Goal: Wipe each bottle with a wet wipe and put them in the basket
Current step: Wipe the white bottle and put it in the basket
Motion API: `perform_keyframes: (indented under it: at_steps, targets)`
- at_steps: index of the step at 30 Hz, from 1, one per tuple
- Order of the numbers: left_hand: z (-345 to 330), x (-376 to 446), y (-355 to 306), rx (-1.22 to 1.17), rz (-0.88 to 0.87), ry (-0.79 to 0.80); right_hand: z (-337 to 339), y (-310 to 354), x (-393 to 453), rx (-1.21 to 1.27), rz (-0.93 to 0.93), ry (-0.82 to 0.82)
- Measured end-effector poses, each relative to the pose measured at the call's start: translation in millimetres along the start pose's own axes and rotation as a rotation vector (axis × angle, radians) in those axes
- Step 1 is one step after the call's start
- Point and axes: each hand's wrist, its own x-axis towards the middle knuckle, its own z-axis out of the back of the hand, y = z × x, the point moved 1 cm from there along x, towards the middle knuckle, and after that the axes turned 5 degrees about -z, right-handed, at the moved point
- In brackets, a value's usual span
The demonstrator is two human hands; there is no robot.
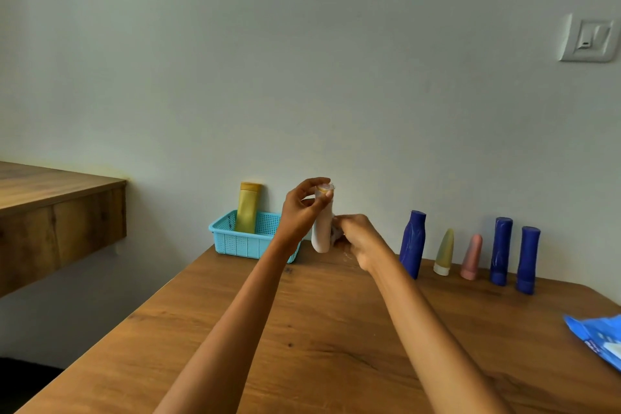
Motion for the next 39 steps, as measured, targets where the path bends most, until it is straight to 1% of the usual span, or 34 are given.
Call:
perform_keyframes:
  at_steps: [1,2,5,7,9,10,13,15,17,21,24,28,30,32,35,36,37,39]
  targets:
    - [0.0,0.1,-0.2,0.008,-0.002,0.001,0.6,1.8,-0.8,-0.018,-0.013,0.022]
    - [0.7,0.9,-0.7,0.011,-0.009,-0.002,1.5,4.8,-0.8,0.016,-0.005,0.04]
    - [2.6,3.2,-3.1,0.007,-0.026,0.017,7.2,16.5,-3.5,0.251,0.078,0.062]
    - [2.4,2.3,-3.3,0.013,-0.011,0.065,11.9,24.6,-5.1,0.396,0.15,0.052]
    - [-0.4,-0.6,-3.0,0.017,0.014,0.105,15.8,28.4,-4.3,0.436,0.228,0.003]
    - [-2.5,-1.3,-3.0,0.02,0.018,0.114,16.4,28.1,-3.3,0.382,0.279,-0.045]
    - [-6.9,1.3,-3.9,0.052,0.014,0.11,17.0,21.2,-1.4,0.1,0.445,-0.221]
    - [-5.7,2.4,-2.2,0.073,0.021,0.107,20.2,17.8,-0.5,-0.058,0.527,-0.256]
    - [-5.3,0.3,3.1,0.104,0.026,0.125,28.4,18.3,-0.3,-0.182,0.552,-0.274]
    - [-16.3,-2.2,9.5,0.168,0.002,0.17,45.3,20.2,3.9,-0.175,0.567,-0.392]
    - [-23.3,-0.9,9.9,0.212,-0.021,0.191,46.2,20.3,3.3,-0.238,0.632,-0.387]
    - [-19.9,-2.6,13.9,0.301,-0.051,0.213,44.0,19.8,3.3,-0.552,0.707,-0.332]
    - [-17.9,-4.9,15.4,0.326,-0.052,0.211,47.7,20.5,3.3,-0.646,0.713,-0.335]
    - [-17.9,-5.9,15.7,0.334,-0.047,0.204,50.3,19.8,3.1,-0.61,0.713,-0.386]
    - [-21.3,-5.3,14.1,0.354,-0.05,0.228,47.3,17.4,1.5,-0.467,0.737,-0.527]
    - [-22.1,-4.9,13.3,0.353,-0.048,0.235,46.1,17.1,1.6,-0.413,0.727,-0.537]
    - [-22.5,-4.4,12.5,0.349,-0.048,0.238,45.5,17.1,2.2,-0.366,0.696,-0.503]
    - [-21.8,-3.7,11.2,0.335,-0.054,0.234,46.0,16.4,5.3,-0.324,0.575,-0.322]
